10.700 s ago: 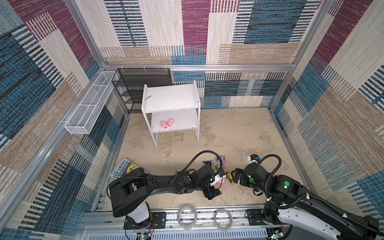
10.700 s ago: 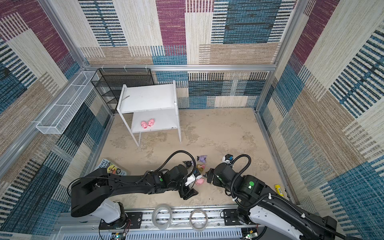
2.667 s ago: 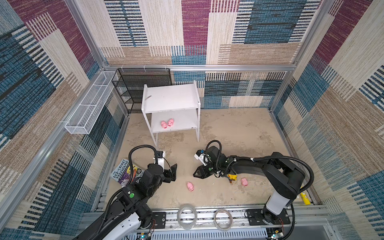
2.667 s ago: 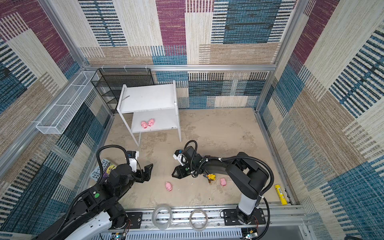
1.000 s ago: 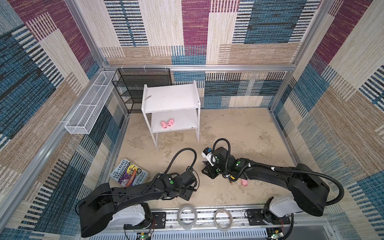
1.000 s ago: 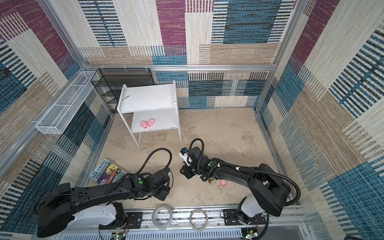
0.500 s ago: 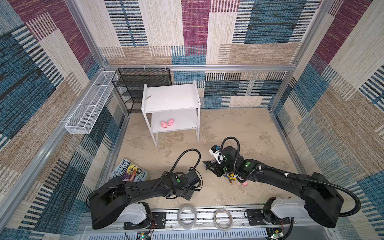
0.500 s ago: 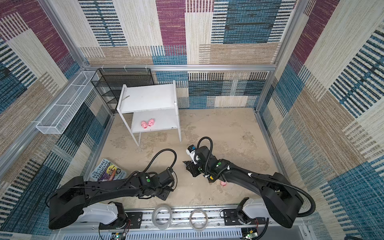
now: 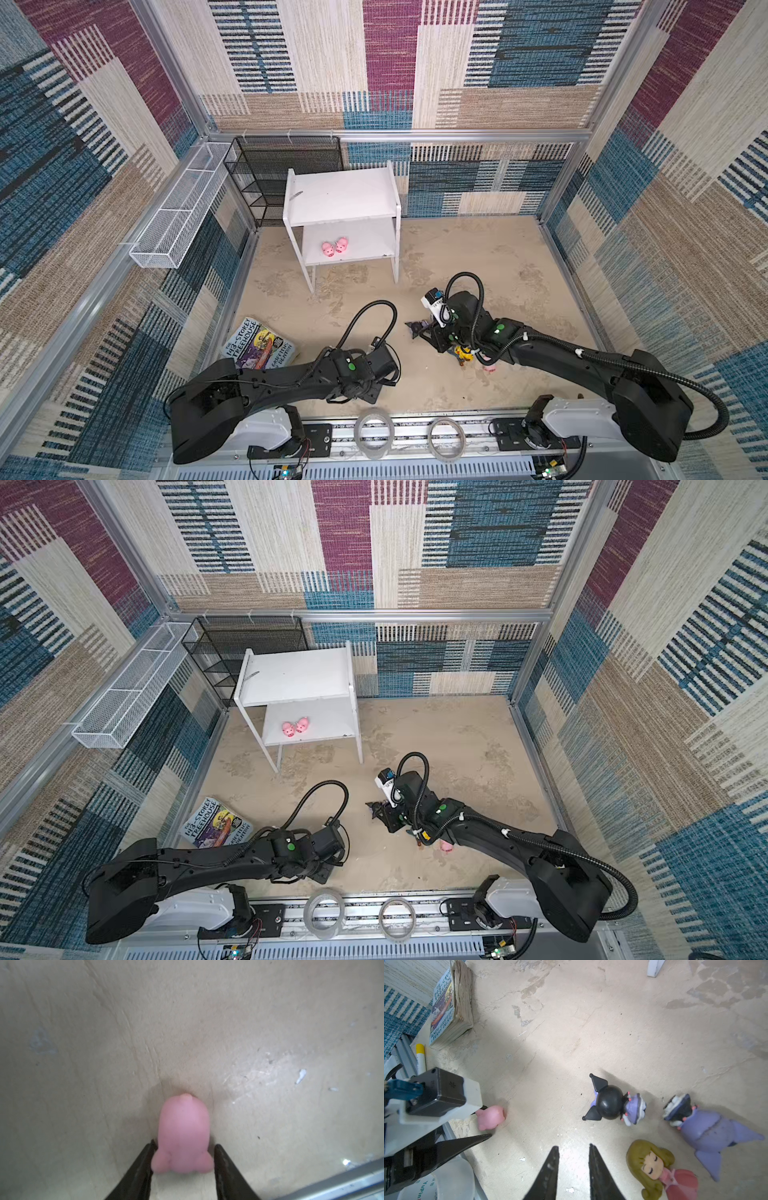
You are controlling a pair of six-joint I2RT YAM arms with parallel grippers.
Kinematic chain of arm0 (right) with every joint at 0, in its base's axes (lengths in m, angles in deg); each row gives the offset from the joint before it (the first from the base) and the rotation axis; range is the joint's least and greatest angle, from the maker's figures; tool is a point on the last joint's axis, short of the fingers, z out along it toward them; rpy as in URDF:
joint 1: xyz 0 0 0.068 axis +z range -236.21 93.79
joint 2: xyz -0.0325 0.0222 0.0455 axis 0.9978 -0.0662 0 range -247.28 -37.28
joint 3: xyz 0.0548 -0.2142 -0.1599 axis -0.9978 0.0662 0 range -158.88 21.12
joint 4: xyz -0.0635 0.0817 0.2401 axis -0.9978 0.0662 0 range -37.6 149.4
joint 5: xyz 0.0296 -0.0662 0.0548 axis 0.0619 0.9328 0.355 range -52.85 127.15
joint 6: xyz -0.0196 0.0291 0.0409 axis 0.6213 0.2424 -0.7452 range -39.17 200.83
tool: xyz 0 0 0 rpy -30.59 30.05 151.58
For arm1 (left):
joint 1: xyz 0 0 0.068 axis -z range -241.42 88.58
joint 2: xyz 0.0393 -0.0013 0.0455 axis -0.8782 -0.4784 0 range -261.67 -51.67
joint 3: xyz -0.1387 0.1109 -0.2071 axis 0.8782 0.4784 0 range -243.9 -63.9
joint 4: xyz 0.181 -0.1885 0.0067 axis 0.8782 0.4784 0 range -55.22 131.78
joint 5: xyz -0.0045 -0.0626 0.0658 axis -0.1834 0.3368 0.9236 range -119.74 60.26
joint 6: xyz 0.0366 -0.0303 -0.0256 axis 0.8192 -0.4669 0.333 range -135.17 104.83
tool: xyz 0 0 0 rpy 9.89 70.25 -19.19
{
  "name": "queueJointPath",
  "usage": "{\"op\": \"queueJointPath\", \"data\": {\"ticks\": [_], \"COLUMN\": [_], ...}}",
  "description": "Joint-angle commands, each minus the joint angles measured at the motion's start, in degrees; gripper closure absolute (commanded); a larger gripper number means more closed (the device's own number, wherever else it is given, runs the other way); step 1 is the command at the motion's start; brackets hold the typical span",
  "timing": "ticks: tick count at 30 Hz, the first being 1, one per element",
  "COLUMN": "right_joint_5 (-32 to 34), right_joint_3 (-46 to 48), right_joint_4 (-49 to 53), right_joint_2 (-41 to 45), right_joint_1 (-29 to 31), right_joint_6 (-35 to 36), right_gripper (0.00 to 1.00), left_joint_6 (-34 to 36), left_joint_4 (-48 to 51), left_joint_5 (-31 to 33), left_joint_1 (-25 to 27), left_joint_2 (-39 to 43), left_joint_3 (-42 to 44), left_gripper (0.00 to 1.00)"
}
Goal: Place and organize the plastic toys onto the shelf
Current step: 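Lift the pink pig off the floor with the left gripper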
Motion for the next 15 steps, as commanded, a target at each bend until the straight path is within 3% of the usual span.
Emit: {"op": "queueJointPath", "data": {"ticks": [1,5,15], "right_joint_5": [0.34,0.36,-0.03], "right_joint_3": [-0.55,-0.27,0.46], "right_joint_4": [-0.35,-0.82,-1.60], "right_joint_2": [-0.08,-0.05,0.56], "right_joint_1": [-0.07,-0.19,-0.14], "right_joint_6": [0.67,0.71,0.23], "right_gripper": [0.72,0.72,0.72], "left_joint_6": [-1.79,-1.68,0.43], "left_joint_4": [1.07,0.97,0.93], "left_joint_5": [0.03,0.81,3.77], "left_joint_1": [0.51,1.29,1.36], "left_joint_2": [0.57,1.03,-2.53], "left_joint_3": [0.28,0.20,-2.25], "left_gripper": [0.54,0.62,0.64]}}
